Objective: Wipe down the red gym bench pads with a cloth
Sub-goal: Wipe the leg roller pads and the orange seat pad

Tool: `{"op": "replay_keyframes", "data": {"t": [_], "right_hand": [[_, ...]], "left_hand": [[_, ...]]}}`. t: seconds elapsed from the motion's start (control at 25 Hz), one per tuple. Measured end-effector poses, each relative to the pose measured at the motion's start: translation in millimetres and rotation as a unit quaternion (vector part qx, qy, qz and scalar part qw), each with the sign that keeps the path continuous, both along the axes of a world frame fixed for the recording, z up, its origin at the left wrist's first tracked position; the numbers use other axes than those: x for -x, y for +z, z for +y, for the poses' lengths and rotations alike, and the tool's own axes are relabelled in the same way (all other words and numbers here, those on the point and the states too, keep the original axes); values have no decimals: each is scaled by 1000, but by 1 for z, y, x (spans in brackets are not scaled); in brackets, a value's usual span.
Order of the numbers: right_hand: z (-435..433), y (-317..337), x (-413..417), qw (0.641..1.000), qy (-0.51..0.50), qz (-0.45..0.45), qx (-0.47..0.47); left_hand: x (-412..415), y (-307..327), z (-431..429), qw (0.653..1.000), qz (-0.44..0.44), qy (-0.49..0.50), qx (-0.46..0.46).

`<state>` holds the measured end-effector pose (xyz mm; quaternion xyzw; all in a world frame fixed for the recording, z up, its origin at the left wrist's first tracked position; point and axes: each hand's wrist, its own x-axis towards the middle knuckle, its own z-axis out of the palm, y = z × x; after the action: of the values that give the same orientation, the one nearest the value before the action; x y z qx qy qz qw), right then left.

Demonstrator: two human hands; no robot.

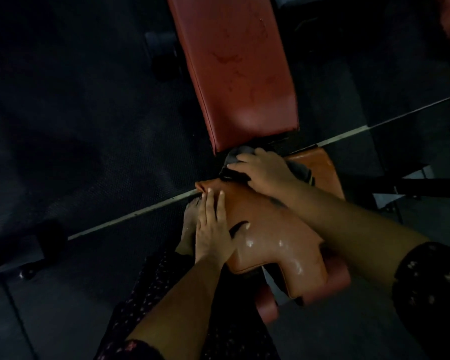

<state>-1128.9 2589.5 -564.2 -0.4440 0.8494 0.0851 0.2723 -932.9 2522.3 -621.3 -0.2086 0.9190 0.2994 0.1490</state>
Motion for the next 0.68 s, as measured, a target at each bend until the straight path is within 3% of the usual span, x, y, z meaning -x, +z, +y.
{"op": "replay_keyframes", "data": {"t": [0.16,0.36,0.44,0.56,0.68], "right_hand": [[10,1,28,999,2,-4,-54],[-55,-1,-29,998,39,-46,27],[-55,-4,-15,995,57,-71,28],[-33,-4,15,998,52,-27,-32],[-51,0,-13,997,70,-12,7]], "left_hand": [[1,6,1,1000,-14,-10,7],[-5,10,14,999,-35,36,-20],[-3,11,16,998,-36,42,-35],[-6,12,13,996,-43,60,-44],[-9,12,15,993,-50,85,-65]]}}
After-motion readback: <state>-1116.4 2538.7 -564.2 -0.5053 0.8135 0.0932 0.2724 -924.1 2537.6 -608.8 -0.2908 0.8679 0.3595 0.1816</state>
